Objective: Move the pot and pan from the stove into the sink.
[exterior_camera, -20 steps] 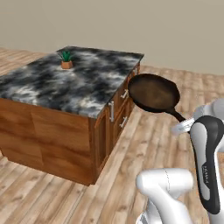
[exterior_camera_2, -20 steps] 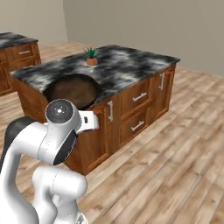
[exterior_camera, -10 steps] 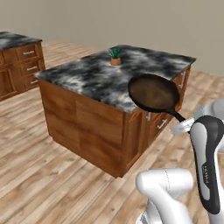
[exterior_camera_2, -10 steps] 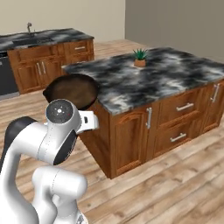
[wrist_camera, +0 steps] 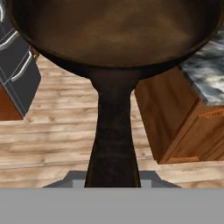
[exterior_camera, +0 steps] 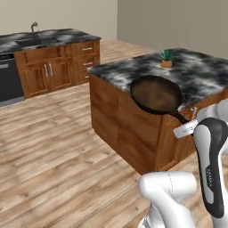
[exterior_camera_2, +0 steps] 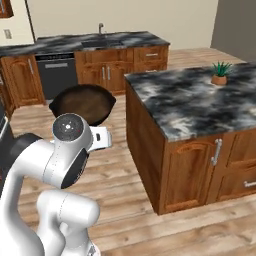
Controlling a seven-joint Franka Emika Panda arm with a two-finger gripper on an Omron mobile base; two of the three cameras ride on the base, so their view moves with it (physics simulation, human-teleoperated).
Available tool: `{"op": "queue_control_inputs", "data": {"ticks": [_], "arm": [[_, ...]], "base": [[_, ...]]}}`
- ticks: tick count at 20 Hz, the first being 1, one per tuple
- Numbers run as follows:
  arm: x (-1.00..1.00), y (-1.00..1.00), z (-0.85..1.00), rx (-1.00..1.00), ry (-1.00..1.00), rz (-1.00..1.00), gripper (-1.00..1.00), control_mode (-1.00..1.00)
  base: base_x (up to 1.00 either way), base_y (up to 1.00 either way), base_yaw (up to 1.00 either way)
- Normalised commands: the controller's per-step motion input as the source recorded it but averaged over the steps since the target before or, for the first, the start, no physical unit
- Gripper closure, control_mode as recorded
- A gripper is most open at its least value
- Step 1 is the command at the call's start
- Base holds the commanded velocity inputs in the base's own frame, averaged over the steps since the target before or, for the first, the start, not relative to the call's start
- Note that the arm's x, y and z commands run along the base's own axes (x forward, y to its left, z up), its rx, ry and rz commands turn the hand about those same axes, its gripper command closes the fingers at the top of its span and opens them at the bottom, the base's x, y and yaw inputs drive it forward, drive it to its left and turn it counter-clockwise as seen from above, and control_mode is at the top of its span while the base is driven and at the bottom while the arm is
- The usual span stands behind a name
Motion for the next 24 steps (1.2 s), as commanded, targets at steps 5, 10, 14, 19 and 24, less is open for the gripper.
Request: {"op": "queue_control_inputs", "data": {"ticks": [5, 10, 14, 19, 24], "arm": [[0.00, 0.00, 0.00, 0.00, 0.00, 0.00, 1.00, 1.00], [0.00, 0.00, 0.00, 0.00, 0.00, 0.00, 1.00, 1.00], [0.00, 0.00, 0.00, 0.00, 0.00, 0.00, 1.00, 1.00], [0.00, 0.00, 0.00, 0.00, 0.00, 0.00, 1.00, 1.00], [0.00, 0.00, 0.00, 0.00, 0.00, 0.00, 1.00, 1.00]], "base": [[-0.04, 0.00, 0.50], [-0.02, -0.01, 0.49], [0.00, -0.03, 0.32], [0.05, 0.00, 0.00], [0.54, 0.00, 0.00]]}}
